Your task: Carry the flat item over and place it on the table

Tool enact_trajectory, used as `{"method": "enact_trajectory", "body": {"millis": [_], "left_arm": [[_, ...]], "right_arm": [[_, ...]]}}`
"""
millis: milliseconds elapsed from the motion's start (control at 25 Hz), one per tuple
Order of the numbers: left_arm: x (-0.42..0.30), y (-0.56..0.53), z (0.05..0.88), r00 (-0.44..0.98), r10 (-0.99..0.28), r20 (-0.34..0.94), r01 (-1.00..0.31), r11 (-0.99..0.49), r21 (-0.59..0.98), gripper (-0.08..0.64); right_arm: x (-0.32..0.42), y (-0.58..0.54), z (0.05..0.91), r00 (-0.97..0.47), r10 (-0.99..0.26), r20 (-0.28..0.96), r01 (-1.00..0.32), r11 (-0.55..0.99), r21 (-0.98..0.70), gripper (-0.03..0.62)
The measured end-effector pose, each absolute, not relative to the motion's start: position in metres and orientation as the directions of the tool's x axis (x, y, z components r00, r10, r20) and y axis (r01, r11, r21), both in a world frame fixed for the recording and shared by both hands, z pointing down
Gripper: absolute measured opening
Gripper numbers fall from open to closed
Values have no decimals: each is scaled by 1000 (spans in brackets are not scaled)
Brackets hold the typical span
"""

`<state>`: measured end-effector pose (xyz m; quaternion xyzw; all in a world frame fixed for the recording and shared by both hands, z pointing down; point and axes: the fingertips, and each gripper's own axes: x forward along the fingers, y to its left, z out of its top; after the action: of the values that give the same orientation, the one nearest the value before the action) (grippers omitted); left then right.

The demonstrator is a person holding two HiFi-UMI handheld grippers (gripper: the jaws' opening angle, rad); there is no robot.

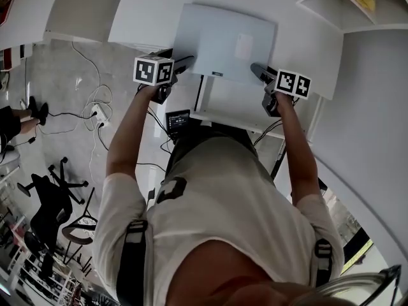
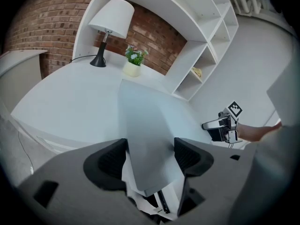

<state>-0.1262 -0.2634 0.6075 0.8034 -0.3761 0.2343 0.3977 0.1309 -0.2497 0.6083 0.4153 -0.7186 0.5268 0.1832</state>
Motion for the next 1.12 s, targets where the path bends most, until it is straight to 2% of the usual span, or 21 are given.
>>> {"method": "enact_trajectory", "body": {"millis": [400,560,720,1120], "left_arm": [[-132,-288,608,620,-418,664,-781,-409,472,339],[-126,-291,610,651,-410,639,-756,-428,496,339],[-137,-286,613,655,-441,613,-756,-394,523,341],[-217,-210,604,532,-495,687,-843,-380,380,339]], "right_arm": [[126,-271,613,-549,-426,720,-810,58,-583,316],[135,-276,614,-501,-439,746,-849,83,-521,330],[137,-279,618,-488,-445,751,-853,61,-518,333],[134,-280,617,-465,-486,740,-850,10,-527,302]]}}
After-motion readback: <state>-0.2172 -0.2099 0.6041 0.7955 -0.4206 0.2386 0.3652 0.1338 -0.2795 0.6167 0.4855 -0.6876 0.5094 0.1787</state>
